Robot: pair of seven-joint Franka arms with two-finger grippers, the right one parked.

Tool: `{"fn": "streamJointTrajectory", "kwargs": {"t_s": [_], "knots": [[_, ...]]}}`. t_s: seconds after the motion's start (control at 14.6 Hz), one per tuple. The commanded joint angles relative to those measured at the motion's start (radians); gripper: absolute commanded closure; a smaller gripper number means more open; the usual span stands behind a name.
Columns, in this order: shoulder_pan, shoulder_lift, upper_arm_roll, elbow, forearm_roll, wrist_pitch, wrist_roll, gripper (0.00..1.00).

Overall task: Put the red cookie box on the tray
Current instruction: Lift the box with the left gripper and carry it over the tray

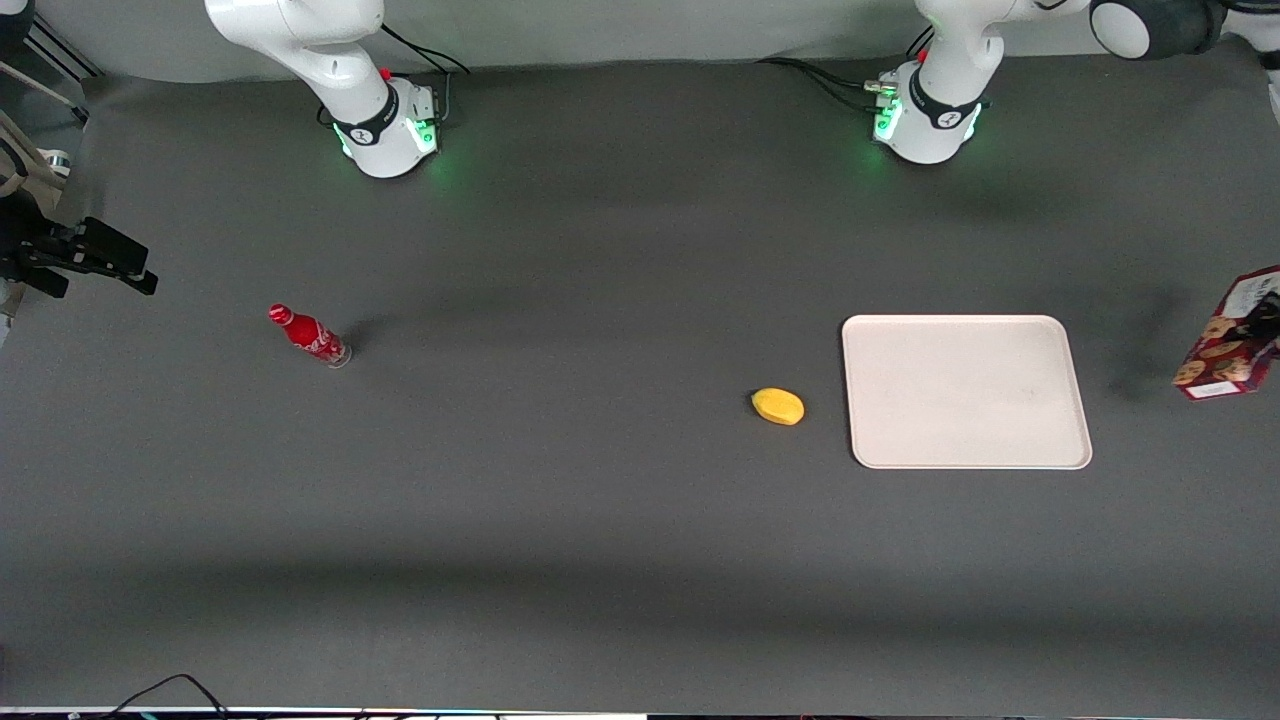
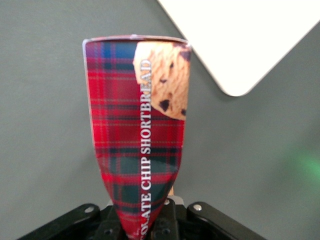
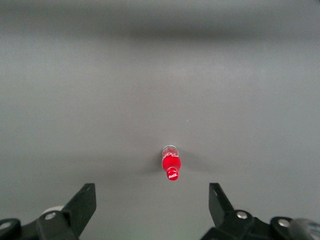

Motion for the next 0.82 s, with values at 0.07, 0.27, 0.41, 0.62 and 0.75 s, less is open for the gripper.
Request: {"fn": "streamJointTrajectory", "kwargs": {"t_s": [0.07, 0.27, 0.41, 0.62, 0.75], "knots": [[-0.045, -0.025, 0.015, 0.348, 0.164, -0.425, -0.27, 1.0], [-0.093, -0.036, 0.01, 0.518, 0.218, -0.632, -0.52, 1.0], [-0.134, -0.05, -0.023, 0.542, 0.216, -0.749, -0.821, 1.0], [-0.139, -0.107, -0.201, 0.52, 0.236, -0.742, -1.189, 1.0], [-0.14, -0.143, -0.267, 0.392, 0.252, -0.649, -1.248, 1.0]]}}
